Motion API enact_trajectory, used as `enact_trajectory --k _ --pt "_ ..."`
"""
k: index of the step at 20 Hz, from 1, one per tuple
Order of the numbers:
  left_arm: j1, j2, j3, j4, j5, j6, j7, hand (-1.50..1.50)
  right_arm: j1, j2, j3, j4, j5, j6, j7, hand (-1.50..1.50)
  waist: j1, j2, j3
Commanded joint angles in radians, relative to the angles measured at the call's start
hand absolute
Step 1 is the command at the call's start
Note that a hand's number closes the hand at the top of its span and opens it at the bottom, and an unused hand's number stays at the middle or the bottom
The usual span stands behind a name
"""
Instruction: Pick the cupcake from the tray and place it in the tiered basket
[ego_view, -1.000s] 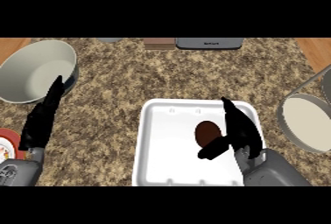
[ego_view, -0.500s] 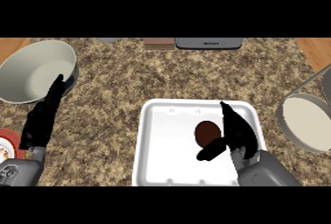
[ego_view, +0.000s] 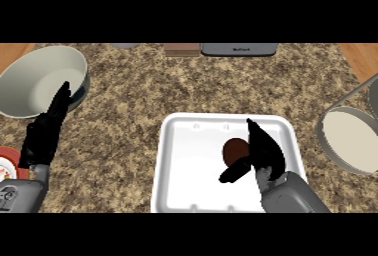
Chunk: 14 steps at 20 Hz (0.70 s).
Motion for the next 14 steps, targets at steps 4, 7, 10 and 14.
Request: enact_trajectory --k 4,7,10,14 --pt "0.004 -0.031 0.004 -0.006 -0.037 0.004 -0.009 0.0 -0.037 0.107 -0.047 0.115 0.042 0.008 0.113 -1.5 0.003 0.002 0.0" --pt "-0.034 -0.052 0.021 0.075 -0.04 -0.015 -0.055 0.0 0.005 0.135 -0.036 0.132 0.065 0.001 0.072 -1.5 -0.002 0.002 0.0" --pt "-0.008 -0.043 0.024 0.005 -0.042 -0.031 0.009 0.0 -0.019 0.147 -0.108 0.224 0.034 0.016 -0.006 -1.5 0.004 0.002 0.001" --pt "0.021 -0.032 0.048 -0.016 -0.034 -0.039 -0.004 0.0 0.007 0.124 -0.1 0.215 -0.052 0.158 -0.083 1.5 0.005 0.0 0.001"
